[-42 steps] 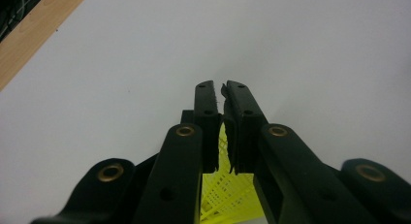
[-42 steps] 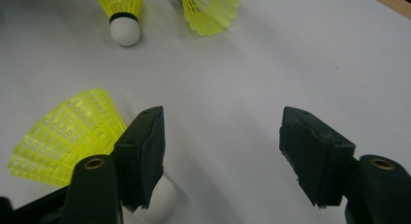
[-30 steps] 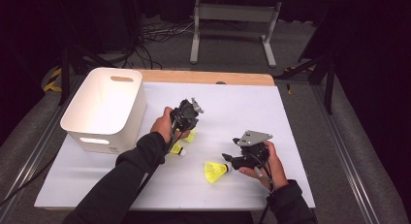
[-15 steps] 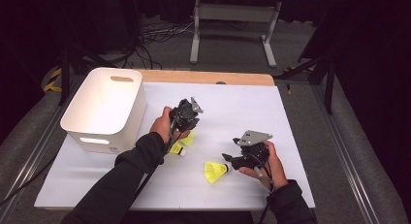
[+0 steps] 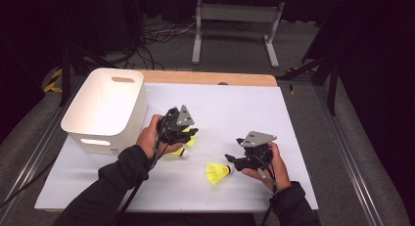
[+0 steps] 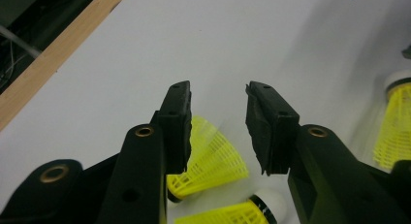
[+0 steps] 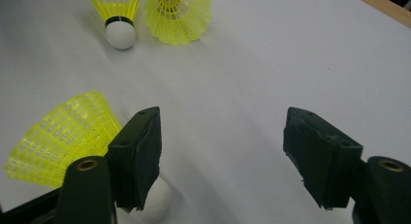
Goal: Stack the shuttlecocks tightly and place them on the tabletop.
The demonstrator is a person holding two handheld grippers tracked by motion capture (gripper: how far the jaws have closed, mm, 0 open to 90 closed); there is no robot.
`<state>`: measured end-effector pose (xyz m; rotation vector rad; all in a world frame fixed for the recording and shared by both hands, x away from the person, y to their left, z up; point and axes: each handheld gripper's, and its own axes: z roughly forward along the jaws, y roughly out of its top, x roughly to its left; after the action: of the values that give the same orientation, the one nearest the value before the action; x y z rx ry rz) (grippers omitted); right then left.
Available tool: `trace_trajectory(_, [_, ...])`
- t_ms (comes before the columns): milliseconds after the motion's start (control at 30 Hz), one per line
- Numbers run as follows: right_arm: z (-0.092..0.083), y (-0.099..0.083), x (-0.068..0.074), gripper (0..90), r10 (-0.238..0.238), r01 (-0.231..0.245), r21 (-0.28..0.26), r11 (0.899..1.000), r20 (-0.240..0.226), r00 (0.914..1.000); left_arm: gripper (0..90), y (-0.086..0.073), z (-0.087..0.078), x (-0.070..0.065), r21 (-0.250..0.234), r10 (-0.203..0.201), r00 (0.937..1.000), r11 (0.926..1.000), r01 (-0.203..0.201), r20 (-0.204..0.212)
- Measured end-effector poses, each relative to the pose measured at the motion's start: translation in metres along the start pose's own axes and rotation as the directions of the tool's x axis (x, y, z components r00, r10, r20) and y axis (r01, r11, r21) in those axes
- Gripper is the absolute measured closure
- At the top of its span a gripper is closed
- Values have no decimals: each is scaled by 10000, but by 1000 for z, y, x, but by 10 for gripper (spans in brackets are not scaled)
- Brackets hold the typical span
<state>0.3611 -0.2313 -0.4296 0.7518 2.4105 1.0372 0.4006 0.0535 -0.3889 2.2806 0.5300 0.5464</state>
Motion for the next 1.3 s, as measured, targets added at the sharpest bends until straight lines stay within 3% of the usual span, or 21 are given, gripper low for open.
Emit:
trace_trajectory(100, [-1,0,1,306,-20,20,-32,10000,0,10000,565,-9,-11,-1,-370,19,9999,9993,-14,137])
trace_trajectory(133, [-2,0,1,299,-48,48,-94,9999,2,10000,492,-21,-21,-4,-674,176,9997,9976,-162,196])
trace_trajectory(333, [-5,0,2,294,-108,108,-185,9998,-42,9999,375,-66,-38,-20,-1118,614,9963,9922,-543,607])
trace_trajectory(433, [-6,-2,3,290,-148,146,-227,9996,-73,9999,301,-91,-38,-25,-1194,533,9958,9919,-441,748])
trace_trajectory(533, [-9,-5,4,284,-141,139,-252,9996,-102,9998,233,-103,-33,-25,-821,525,9960,9955,-464,726])
trace_trajectory(667, [-12,-9,3,281,-62,63,-333,9994,7,10000,221,-111,-21,-21,-710,77,9970,9975,-22,768])
trace_trajectory(900, [-9,-11,3,281,-126,124,-297,9995,-56,9999,258,-116,-6,-17,-622,-153,9976,9979,195,674])
trace_trajectory(933, [-8,-12,3,281,-194,192,-244,9995,-73,9998,313,-118,-4,-16,-644,-261,9967,9974,311,768])
trace_trajectory(1000, [-7,-12,4,281,-212,210,-231,9995,-84,9997,340,-120,-2,-13,-660,-429,9962,9967,479,755])
trace_trajectory(1033, [-6,-12,4,281,-227,225,-190,9996,-111,9997,416,-121,-2,-11,-645,-503,9945,9963,563,914])
trace_trajectory(1133, [-5,-12,4,281,-242,240,-187,9995,-129,9996,431,-123,-2,-8,-599,-634,9947,9959,684,807])
trace_trajectory(1300, [-3,-13,5,281,-239,237,-122,9996,-152,9996,650,-124,-3,-6,-728,-774,9928,9938,841,910])
